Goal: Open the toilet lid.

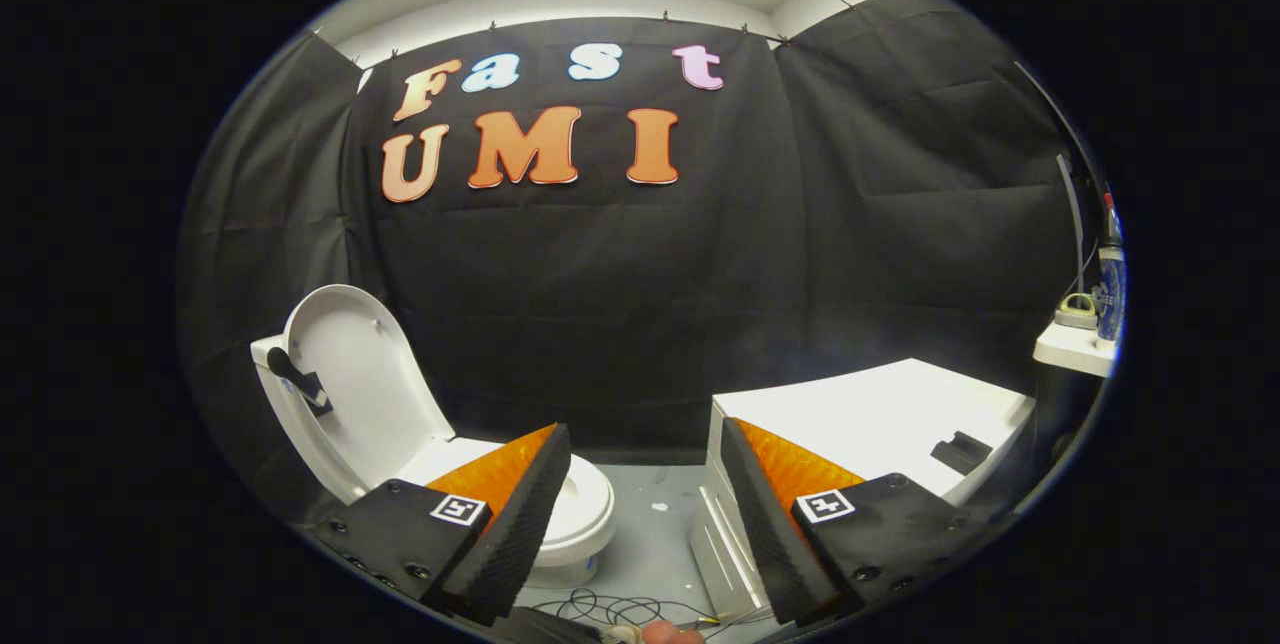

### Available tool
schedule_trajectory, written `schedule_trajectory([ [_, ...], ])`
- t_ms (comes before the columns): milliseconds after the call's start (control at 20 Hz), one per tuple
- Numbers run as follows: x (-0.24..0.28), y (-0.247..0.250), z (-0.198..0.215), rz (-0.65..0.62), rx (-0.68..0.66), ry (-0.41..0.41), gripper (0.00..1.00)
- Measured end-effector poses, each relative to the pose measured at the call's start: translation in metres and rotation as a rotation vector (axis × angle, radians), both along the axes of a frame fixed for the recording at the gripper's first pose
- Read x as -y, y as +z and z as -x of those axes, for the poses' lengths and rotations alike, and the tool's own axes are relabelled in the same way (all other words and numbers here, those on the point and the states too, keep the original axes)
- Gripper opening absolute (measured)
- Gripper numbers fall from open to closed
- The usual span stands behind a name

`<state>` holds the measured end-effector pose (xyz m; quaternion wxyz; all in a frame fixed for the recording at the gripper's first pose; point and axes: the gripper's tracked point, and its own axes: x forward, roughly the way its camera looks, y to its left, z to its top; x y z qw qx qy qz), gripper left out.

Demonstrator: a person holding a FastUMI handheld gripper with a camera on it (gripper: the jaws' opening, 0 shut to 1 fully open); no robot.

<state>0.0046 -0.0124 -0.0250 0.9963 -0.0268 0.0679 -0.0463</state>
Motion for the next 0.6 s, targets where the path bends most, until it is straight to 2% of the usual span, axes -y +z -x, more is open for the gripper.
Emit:
schedule_trajectory([
  [250,0.02,0.0,-0.006,0.006,0.027,-0.06,0.97],
  [600,0.018,0.001,-0.005,-0.004,0.025,-0.068,0.97],
])
